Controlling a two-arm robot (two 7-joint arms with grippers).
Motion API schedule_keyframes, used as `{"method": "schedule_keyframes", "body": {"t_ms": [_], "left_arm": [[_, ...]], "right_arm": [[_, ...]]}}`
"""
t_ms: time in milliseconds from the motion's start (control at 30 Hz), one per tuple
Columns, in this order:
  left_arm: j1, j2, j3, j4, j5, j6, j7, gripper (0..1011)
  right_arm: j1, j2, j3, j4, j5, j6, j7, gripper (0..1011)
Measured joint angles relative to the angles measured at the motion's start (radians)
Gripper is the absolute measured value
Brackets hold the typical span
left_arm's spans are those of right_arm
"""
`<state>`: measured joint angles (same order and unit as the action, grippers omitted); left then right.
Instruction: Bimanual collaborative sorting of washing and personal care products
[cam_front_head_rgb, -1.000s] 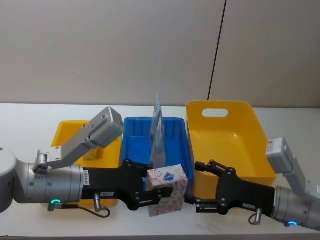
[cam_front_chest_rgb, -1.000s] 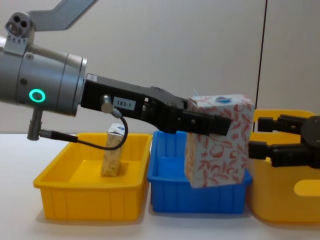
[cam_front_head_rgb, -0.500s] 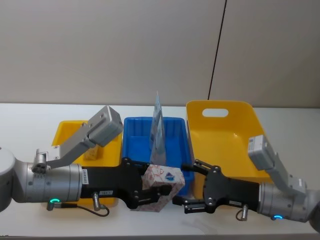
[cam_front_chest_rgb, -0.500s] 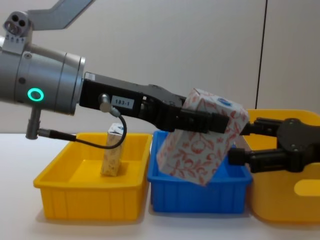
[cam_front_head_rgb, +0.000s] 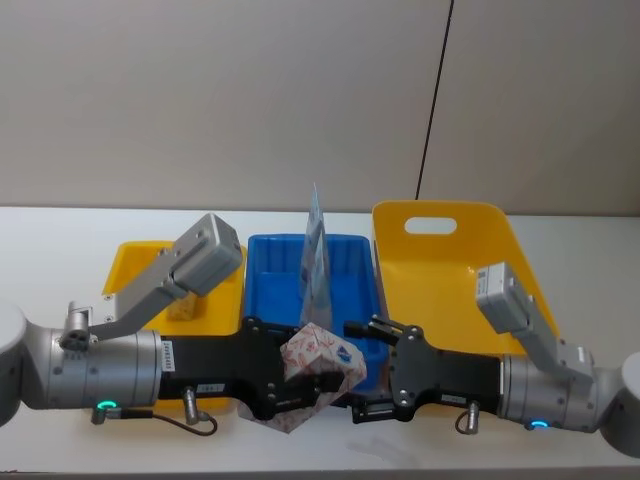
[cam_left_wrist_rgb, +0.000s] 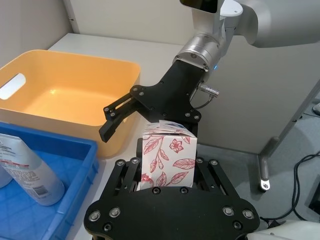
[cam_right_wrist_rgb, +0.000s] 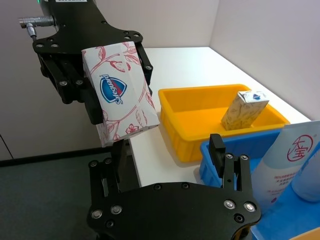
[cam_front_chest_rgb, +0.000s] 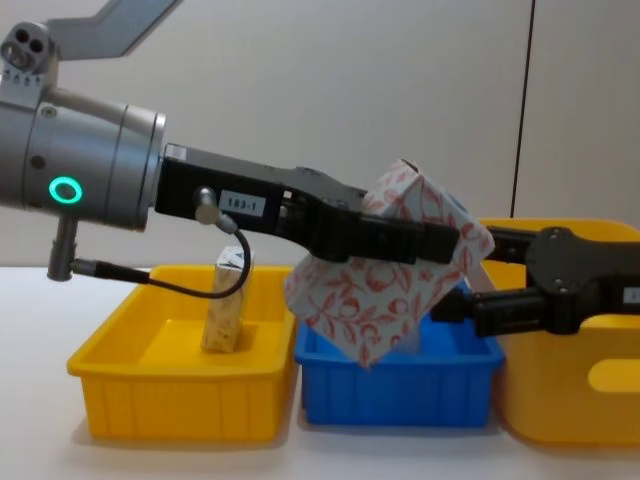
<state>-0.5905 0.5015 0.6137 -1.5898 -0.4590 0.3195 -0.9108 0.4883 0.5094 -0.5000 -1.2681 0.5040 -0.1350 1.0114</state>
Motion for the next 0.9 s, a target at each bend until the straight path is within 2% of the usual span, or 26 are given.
{"method": "schedule_keyframes", "body": {"t_ms": [400, 900], "left_arm": [[-0.015, -0.005, 0.012, 0.020, -0.005, -0.019, -0.007, 398], [-0.039, -0.023, 0.036, 0.056, -0.006, -0.046, -0.013, 396]], "right_arm": [[0.004, 0.032, 0.003, -0.011, 0.023, 0.002, 0.020, 1000], [-0.008, 0.112, 0.016, -0.022, 0.037, -0.001, 0.053, 1000]]}}
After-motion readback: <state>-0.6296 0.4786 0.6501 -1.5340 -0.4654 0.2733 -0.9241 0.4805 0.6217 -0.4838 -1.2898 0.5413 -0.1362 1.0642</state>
